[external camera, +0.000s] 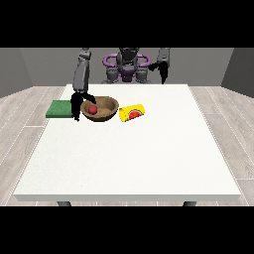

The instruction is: Pick the cup and pour the ball into the bowl, then pick the bowl and place it on the pad

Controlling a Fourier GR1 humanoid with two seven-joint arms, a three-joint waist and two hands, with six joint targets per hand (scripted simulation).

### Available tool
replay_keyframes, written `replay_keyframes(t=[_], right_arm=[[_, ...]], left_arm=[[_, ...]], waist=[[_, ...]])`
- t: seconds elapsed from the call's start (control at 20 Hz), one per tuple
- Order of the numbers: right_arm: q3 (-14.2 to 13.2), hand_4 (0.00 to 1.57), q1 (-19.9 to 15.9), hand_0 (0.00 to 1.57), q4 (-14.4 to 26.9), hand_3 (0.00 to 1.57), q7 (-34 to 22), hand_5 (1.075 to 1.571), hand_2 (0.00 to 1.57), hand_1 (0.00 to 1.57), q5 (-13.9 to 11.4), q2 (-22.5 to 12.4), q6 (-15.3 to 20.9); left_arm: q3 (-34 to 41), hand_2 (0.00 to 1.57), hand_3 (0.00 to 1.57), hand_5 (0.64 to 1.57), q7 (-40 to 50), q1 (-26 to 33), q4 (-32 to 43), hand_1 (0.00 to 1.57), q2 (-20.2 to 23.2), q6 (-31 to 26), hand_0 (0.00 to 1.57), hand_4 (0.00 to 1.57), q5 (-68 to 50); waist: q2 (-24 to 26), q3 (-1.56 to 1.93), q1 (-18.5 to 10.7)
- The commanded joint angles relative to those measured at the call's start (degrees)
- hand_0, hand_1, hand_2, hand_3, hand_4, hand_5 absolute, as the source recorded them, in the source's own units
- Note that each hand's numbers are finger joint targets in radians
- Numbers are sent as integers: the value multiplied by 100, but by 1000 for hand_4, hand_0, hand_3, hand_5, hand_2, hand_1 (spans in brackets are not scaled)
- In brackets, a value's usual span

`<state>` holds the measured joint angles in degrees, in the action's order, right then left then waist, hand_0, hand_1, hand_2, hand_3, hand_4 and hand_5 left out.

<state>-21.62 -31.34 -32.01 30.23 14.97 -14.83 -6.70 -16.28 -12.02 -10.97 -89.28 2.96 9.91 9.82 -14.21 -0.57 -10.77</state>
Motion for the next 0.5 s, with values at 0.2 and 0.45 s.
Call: replay_keyframes(t=[0.2,0.45], right_arm=[[-546,662,-175,1386,588,466,-292,1473,1258,1386,571,233,376],[-517,966,80,1571,460,1571,-423,1490,1571,1571,506,99,659]], left_arm=[[33,0,0,1422,0,-102,-363,0,75,-56,0,947,95],[152,0,0,1393,94,-139,-474,0,227,-257,0,982,-46]], waist=[[-507,65,-197],[-501,58,-232]])
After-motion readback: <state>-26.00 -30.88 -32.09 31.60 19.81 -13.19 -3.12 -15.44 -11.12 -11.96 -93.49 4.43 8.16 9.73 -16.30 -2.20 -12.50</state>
